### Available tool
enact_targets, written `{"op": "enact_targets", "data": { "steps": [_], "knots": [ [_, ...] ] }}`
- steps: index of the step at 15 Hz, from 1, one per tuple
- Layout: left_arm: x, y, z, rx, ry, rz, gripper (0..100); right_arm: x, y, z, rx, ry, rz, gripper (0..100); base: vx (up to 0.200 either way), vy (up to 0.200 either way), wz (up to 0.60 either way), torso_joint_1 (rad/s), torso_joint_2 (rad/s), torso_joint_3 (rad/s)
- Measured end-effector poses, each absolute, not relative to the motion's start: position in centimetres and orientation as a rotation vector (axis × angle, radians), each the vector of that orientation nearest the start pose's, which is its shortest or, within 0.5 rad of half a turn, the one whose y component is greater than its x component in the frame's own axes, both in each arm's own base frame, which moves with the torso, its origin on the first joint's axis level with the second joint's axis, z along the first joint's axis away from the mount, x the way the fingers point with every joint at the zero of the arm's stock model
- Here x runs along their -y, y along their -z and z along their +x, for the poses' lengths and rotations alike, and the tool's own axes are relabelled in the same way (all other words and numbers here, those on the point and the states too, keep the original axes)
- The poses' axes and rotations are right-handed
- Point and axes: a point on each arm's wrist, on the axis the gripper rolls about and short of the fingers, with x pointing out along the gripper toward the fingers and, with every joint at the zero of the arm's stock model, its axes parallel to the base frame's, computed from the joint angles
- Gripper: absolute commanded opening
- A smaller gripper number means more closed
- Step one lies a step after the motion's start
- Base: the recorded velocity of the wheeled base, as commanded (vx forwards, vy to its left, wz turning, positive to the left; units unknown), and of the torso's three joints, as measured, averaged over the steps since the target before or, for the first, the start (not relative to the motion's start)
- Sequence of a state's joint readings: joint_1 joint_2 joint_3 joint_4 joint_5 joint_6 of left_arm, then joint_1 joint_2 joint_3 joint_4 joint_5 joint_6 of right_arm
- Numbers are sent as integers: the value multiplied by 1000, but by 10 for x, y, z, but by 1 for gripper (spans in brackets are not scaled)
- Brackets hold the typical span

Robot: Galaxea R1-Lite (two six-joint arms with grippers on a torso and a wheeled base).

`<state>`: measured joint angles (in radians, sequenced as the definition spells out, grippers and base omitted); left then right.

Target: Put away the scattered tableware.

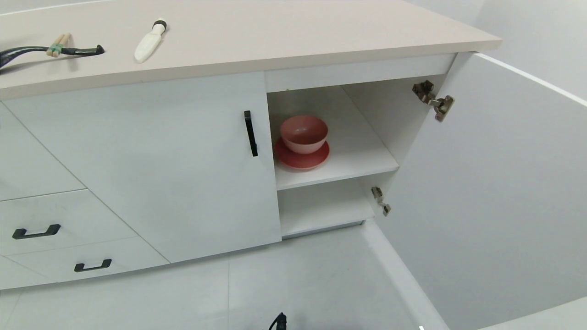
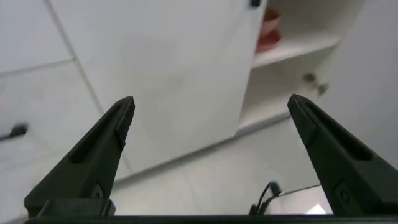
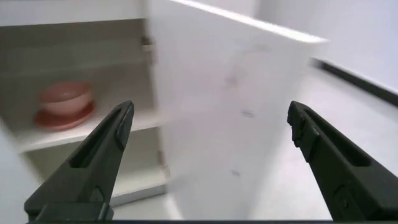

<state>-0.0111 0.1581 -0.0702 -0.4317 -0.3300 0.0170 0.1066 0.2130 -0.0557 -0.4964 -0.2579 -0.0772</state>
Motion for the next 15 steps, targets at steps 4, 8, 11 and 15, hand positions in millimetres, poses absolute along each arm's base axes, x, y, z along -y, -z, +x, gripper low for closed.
{"op": "enact_targets", "data": {
  "steps": [4,8,11,15],
  "knots": [
    [7,-104,-22,204,292,44,100,4,-99,-20,124,158,-4,100,0,0,0,0,0,0],
    [3,-83,-23,67,134,55,100,5,-82,-23,38,203,37,100,0,0,0,0,0,0],
    [2,-83,-23,72,83,42,100,4,-81,-24,47,196,59,100,-133,-133,0,2,0,0],
    [-3,-83,-23,68,-128,13,100,3,-81,-24,44,150,59,100,-200,-200,0,10,-1,4]
  ]
}}
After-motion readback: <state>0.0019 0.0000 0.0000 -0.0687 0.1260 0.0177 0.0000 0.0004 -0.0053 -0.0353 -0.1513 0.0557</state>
